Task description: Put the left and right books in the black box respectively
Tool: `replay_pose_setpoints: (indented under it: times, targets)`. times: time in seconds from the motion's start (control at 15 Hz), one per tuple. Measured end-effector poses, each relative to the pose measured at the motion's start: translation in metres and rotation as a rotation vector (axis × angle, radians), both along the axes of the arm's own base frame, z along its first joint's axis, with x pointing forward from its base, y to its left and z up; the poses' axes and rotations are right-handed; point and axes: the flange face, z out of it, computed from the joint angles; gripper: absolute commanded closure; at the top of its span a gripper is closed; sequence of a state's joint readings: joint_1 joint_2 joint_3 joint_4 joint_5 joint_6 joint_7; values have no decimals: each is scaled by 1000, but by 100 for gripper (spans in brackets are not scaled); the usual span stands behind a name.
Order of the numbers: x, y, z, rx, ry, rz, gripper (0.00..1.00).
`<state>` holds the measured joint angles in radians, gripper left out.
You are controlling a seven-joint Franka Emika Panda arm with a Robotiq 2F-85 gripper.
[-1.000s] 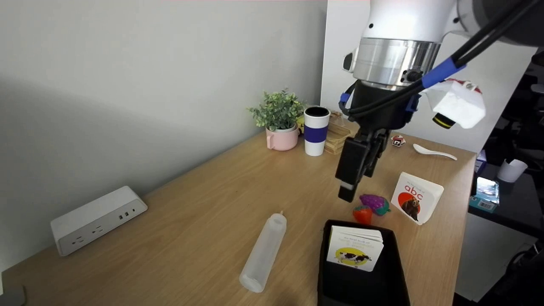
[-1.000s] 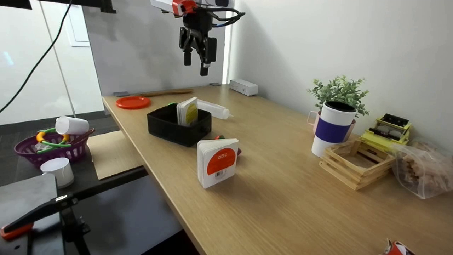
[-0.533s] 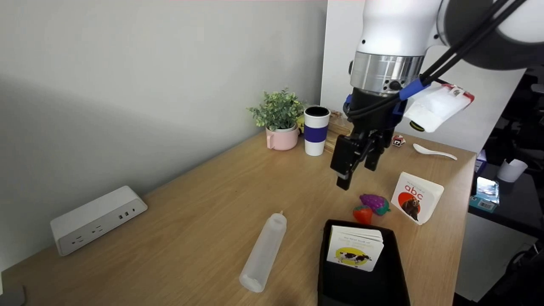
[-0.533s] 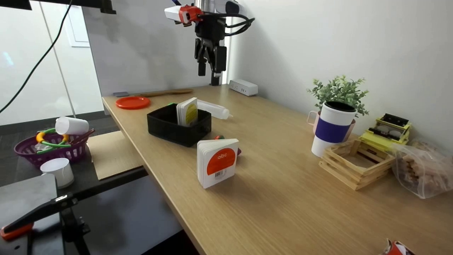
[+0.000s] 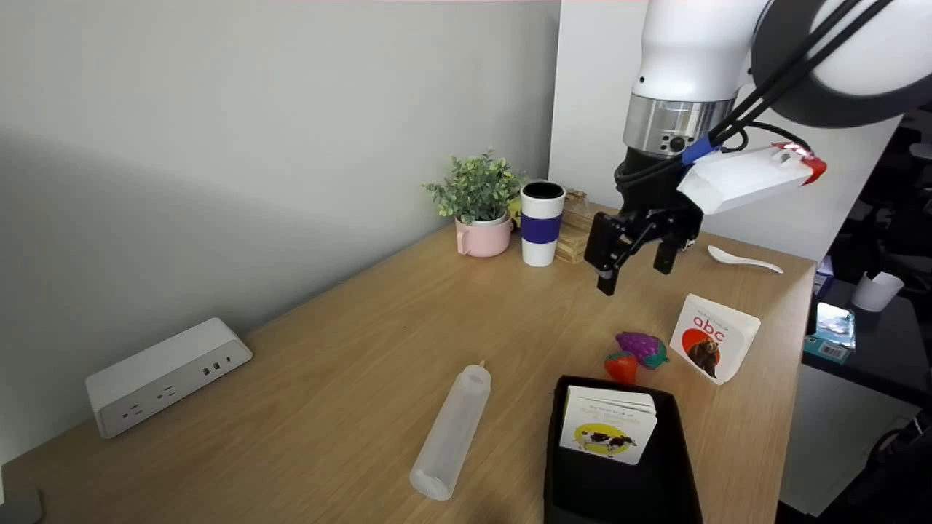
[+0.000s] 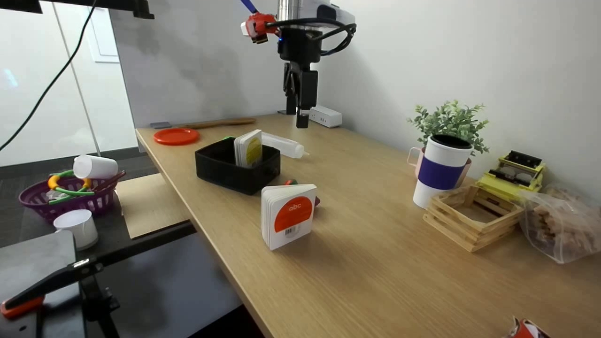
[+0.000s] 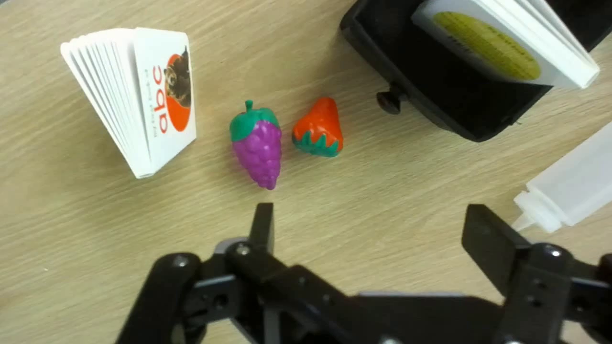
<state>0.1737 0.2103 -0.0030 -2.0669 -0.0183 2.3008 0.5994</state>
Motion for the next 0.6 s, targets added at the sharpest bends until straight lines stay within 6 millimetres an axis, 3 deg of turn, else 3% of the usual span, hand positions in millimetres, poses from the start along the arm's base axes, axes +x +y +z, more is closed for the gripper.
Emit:
replay_pose_setpoints:
  times: [0.6]
  targets:
    - [-53, -40, -9, -20, 82, -58, 0]
